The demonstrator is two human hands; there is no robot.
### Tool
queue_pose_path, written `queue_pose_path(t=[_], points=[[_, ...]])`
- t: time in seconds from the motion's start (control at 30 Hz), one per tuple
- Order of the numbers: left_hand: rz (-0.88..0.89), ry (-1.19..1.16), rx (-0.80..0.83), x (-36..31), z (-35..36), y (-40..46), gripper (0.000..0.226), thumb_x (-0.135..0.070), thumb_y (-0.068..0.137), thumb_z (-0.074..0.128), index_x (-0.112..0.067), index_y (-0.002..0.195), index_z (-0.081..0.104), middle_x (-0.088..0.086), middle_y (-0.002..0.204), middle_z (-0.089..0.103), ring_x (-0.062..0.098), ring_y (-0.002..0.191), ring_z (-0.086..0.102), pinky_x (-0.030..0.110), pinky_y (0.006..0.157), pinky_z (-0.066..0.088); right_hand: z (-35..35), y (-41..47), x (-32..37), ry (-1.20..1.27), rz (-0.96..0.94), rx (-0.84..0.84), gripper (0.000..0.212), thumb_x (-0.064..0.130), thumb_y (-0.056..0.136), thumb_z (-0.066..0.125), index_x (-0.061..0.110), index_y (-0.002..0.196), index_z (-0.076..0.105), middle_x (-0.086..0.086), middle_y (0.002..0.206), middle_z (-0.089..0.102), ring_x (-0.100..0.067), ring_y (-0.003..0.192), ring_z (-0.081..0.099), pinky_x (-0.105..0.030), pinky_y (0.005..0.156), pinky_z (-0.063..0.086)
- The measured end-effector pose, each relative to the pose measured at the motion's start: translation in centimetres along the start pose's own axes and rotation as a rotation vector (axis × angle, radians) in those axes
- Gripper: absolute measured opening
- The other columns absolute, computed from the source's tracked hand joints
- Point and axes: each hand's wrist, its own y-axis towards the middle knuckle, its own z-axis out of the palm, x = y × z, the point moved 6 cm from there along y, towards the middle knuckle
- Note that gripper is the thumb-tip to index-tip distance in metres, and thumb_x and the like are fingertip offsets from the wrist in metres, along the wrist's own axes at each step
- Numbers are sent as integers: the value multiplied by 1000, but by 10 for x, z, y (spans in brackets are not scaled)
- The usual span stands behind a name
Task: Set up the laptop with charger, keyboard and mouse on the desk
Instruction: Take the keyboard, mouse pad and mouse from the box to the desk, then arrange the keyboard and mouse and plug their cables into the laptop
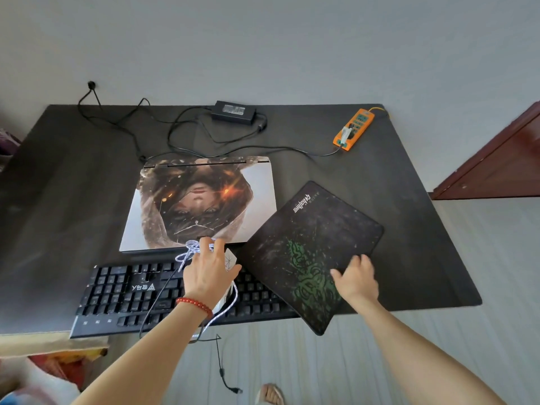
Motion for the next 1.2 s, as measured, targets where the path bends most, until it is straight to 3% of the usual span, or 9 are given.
queue_pose_path(t=[0.2, 0.37, 0.43, 0.7, 0.8, 0.9, 1.0, 1.1, 1.2], points=[[-25, -6, 30, -1, 12, 2, 56, -47, 81, 62, -19, 123, 39, 6, 130, 36, 30, 96, 59, 37, 65, 50, -1, 12, -18, 761, 613, -35, 53, 23, 88, 61, -6, 128, 41, -26, 132, 45, -43, 118, 47, -48, 95, 42], [-49, -8, 41, 0, 15, 5, 55, -46, 81, 61, -20, 124, 39, 5, 131, 36, 29, 97, 60, 34, 63, 49, -6, 28, -20, 836, 568, 34, 18, 14, 93, 49, 0, 101, 56, -17, 89, 60, -27, 63, 52, -39, 73, 52], [-61, -14, 41, 1, 16, 5, 54, -46, 82, 62, -20, 125, 40, 5, 132, 36, 29, 97, 60, 33, 63, 47, -16, 34, -27, 886, 551, -72, 12, 16, 93, 50, 6, 88, 56, -17, 97, 63, -21, 55, 51, -42, 76, 56], [-94, -48, 42, 2, 15, 6, 54, -45, 80, 62, -20, 124, 42, 6, 133, 35, 29, 92, 60, 32, 60, 45, -13, 16, -85, 1669, 870, -277, 42, 12, 96, 47, 11, 137, 42, -13, 134, 48, -28, 96, 58, -29, 76, 52], [-104, -78, 23, 1, 11, 5, 54, -45, 80, 63, -20, 123, 43, 5, 134, 36, 28, 91, 59, 32, 59, 44, -12, 14, -76, 1645, 843, -143, 39, 8, 96, 45, 1, 135, 40, -20, 135, 48, -30, 113, 57, -31, 89, 52], [-124, -159, 13, 4, 6, 1, 55, -46, 79, 63, -21, 124, 43, 5, 133, 36, 28, 85, 59, 32, 61, 47, -8, 3, -72, 1559, 890, -132, 28, 5, 92, 51, -5, 119, 52, -21, 123, 56, -26, 93, 63, -35, 89, 54], [-163, -303, 18, 11, 1, -5, 60, -46, 77, 66, -19, 126, 44, 5, 133, 35, 27, 80, 59, 33, 63, 47, -12, -16, -72, 1352, 926, -235, 38, 5, 90, 52, -2, 126, 46, -19, 134, 44, -35, 102, 61, -38, 86, 52], [-227, -497, 22, 20, -6, -9, 69, -46, 75, 70, -16, 131, 43, 7, 138, 34, 23, 87, 54, 31, 73, 43, -24, -38, -37, 1068, 646, -367, 41, 7, 89, 54, 1, 128, 42, -21, 136, 35, -39, 108, 51, -42, 83, 42], [-294, -716, 13, 32, -16, -19, 65, -41, 73, 74, -11, 126, 51, 7, 118, 55, 12, 84, 55, 23, 74, 45, -11, -68, 65, 1018, -15, 79, 31, 15, 91, 54, 6, 121, 51, -17, 123, 53, -23, 98, 55, -32, 85, 44]])
